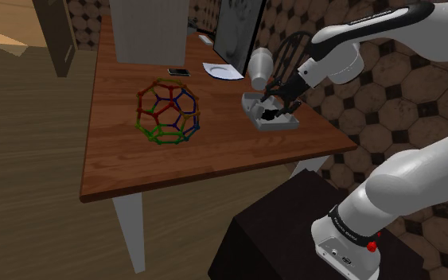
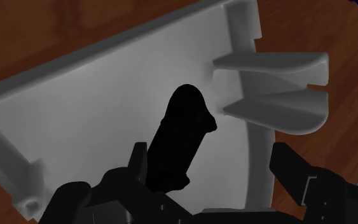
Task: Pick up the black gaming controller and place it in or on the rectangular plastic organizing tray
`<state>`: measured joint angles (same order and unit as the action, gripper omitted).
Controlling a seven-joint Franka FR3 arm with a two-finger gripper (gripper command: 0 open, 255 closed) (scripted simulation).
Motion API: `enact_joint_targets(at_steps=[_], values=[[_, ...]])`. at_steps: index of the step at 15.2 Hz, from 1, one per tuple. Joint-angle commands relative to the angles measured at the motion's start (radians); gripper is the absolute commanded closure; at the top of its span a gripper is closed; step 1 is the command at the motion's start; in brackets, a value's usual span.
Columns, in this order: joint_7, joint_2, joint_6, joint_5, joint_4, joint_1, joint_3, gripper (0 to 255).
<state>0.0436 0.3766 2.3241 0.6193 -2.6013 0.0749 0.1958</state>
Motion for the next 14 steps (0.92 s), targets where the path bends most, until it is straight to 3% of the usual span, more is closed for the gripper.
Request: enact_joint_targets(at_steps=[1, 2, 11, 12, 13, 14], values=[[0.000, 0.000, 0.000, 0.000, 0.000, 0.000, 0.000, 0], [0.000, 0.000, 0.000, 0.000, 0.000, 0.000, 0.000, 255], [0.000, 0.000, 0.000, 0.000, 0.000, 0.000, 0.000, 255], [0.000, 0.000, 0.000, 0.000, 0.000, 0.000, 0.000, 0], [0.321, -0.048, -0.052, -0.323, 0.102, 0.078, -0.158, 0], [0.587, -0.136, -0.188, -0.606, 0.243, 0.168, -0.330, 0]])
